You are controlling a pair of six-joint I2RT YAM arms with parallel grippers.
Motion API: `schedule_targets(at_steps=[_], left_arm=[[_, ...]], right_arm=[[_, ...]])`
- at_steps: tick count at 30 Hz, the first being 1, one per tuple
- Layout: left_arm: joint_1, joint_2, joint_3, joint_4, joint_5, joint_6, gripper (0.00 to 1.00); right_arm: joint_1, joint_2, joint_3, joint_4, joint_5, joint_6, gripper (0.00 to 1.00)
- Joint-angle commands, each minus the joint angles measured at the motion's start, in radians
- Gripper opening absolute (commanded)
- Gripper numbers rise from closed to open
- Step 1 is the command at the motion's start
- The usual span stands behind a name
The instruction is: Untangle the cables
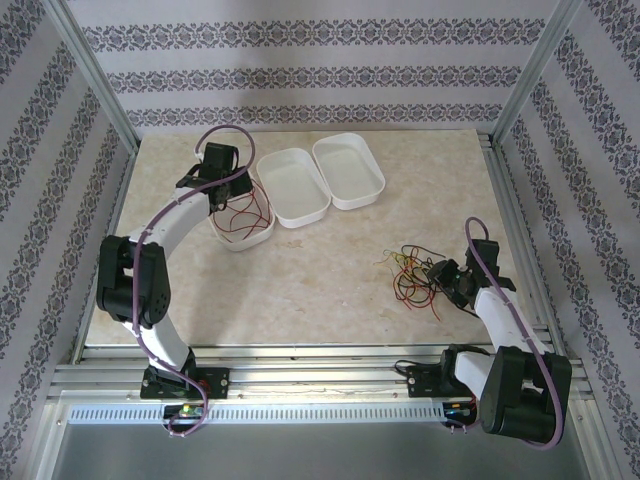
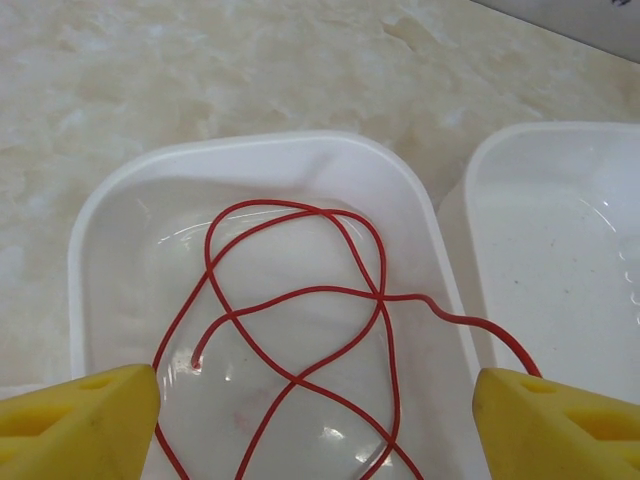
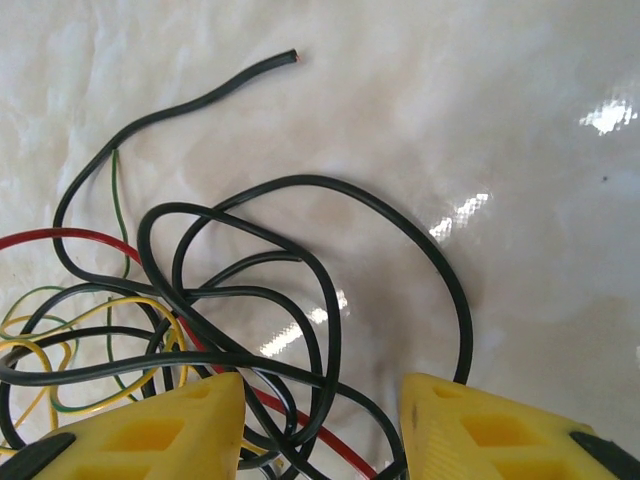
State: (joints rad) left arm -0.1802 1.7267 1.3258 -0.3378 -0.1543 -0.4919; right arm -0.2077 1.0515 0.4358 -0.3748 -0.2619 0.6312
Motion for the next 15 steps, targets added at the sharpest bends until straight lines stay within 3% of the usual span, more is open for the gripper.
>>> schedule_targets(at_steps=[1, 15], left_arm=[[-0.043, -0.002, 0.051, 0.009, 0.028, 0.041, 0.75], [-0.081, 0.202, 0.226, -0.069, 0.043, 0.093, 0.49]], right_arm=[[-0.008, -0.007, -0.013, -0.006, 0.008, -0.01, 0.46], [-0.012, -0.011, -0.009, -0.007, 0.005, -0.008, 0.46]])
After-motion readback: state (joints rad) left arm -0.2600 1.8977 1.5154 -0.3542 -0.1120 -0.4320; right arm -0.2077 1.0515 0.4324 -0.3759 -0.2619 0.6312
